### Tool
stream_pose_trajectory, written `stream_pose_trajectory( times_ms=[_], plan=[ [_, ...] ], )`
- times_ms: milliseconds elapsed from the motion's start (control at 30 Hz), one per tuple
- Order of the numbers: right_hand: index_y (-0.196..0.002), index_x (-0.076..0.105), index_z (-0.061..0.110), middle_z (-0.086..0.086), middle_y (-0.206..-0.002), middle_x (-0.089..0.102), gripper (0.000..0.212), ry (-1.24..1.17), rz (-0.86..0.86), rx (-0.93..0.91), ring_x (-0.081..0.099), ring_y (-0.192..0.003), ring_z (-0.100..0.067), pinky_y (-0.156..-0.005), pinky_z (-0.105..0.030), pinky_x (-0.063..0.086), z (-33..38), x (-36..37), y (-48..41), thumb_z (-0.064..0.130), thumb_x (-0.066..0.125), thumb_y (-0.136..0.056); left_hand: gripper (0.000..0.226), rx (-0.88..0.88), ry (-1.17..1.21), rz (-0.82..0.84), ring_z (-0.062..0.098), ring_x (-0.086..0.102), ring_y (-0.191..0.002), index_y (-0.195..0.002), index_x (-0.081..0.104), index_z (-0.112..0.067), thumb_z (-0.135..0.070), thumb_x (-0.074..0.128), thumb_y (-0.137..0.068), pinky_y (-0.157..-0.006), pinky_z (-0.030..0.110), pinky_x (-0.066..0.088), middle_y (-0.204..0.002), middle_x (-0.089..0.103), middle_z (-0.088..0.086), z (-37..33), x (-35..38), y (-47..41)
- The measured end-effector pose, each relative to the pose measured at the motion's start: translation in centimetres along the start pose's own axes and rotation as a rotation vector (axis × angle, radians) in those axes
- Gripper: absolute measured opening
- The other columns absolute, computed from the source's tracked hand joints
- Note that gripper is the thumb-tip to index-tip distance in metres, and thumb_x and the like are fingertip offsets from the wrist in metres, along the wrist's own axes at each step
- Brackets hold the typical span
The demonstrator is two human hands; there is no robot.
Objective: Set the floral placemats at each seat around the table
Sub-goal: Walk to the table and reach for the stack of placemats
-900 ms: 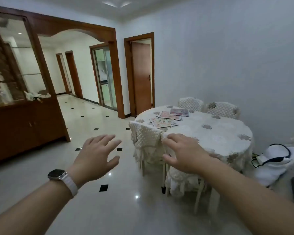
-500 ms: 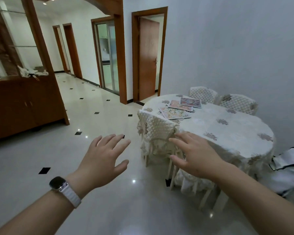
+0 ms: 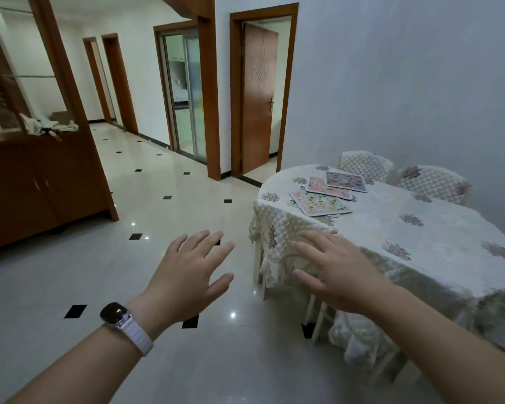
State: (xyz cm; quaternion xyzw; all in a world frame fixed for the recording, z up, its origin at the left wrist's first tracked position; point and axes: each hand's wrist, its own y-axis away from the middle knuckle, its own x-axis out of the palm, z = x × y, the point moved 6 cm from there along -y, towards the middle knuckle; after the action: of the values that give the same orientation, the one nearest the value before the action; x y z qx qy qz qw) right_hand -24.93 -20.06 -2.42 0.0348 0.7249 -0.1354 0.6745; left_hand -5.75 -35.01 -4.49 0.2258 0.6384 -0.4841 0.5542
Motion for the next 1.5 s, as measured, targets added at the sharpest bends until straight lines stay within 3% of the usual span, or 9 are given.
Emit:
stream_pose_trajectory(
  times_ms=[200,367,600,800,967,1367,1500],
  plan=[
    [-0.145,0.043,0.029,-0.002,-0.152,0.042,0.070,-0.028,-0.004,-0.005,0.034,-0.140,-0.022,-0.112,-0.040,0.027,-1.6,3.0,-6.3,0.064,0.021,-0.088,0.056,0.011,0.012,0.002,0.026,0.052,-0.128,-0.133,0.056,-0.026,-0.056,0.043,-0.088,-0.103,0.048,0.041,-0.138,0.057,0.003,2.8,3.2,-4.8],
    [-0.150,0.029,0.036,0.004,-0.158,0.029,0.065,-0.076,0.011,-0.056,0.022,-0.146,-0.018,-0.117,-0.038,0.018,-4.0,6.4,-14.3,0.065,0.024,-0.093,0.054,-0.017,-0.043,0.005,0.025,0.052,-0.126,-0.132,0.058,-0.026,-0.055,0.045,-0.088,-0.102,0.046,0.041,-0.136,0.058,0.003,6.1,6.6,-9.8],
    [-0.140,0.048,0.030,-0.001,-0.146,0.050,0.060,-0.076,-0.009,-0.160,0.042,-0.136,-0.022,-0.111,-0.041,0.032,-7.3,8.8,-27.3,0.061,0.035,-0.091,0.056,-0.083,-0.117,0.068,0.025,0.055,-0.124,-0.133,0.058,-0.026,-0.057,0.039,-0.090,-0.100,0.045,0.043,-0.135,0.060,0.003,11.9,10.8,-19.2],
    [-0.147,0.035,0.033,0.004,-0.156,0.035,0.060,-0.096,-0.039,-0.244,0.027,-0.143,-0.018,-0.115,-0.040,0.023,-9.9,9.0,-36.8,0.061,0.029,-0.094,0.057,-0.145,-0.142,0.060,0.025,0.052,-0.127,-0.136,0.055,-0.027,-0.058,0.039,-0.092,-0.102,0.045,0.041,-0.138,0.057,0.001,16.9,12.0,-26.3],
    [-0.150,0.025,0.036,0.008,-0.160,0.026,0.063,-0.145,-0.030,-0.293,0.019,-0.147,-0.016,-0.118,-0.037,0.015,-8.9,10.0,-43.5,0.064,0.024,-0.094,0.058,-0.179,-0.127,0.035,0.026,0.053,-0.126,-0.139,0.051,-0.026,-0.057,0.037,-0.093,-0.101,0.045,0.041,-0.137,0.058,0.003,21.7,12.8,-29.0],
    [-0.135,0.051,0.029,0.003,-0.144,0.052,0.055,-0.020,-0.002,-0.229,0.046,-0.134,-0.023,-0.108,-0.042,0.036,-2.9,15.5,-62.7,0.060,0.036,-0.092,0.053,-0.085,-0.060,0.002,0.026,0.051,-0.127,-0.133,0.057,-0.023,-0.054,0.043,-0.092,-0.106,0.041,0.031,-0.139,0.056,0.006,40.5,23.2,-38.2],
    [-0.144,0.041,0.031,0.004,-0.153,0.040,0.059,-0.025,0.017,-0.201,0.032,-0.143,-0.021,-0.115,-0.039,0.023,-0.6,16.6,-70.9,0.060,0.029,-0.093,0.051,-0.037,-0.040,-0.014,0.027,0.052,-0.126,-0.131,0.059,-0.022,-0.052,0.045,-0.092,-0.106,0.042,0.032,-0.139,0.056,0.006,47.9,25.6,-42.2]
  ],
)
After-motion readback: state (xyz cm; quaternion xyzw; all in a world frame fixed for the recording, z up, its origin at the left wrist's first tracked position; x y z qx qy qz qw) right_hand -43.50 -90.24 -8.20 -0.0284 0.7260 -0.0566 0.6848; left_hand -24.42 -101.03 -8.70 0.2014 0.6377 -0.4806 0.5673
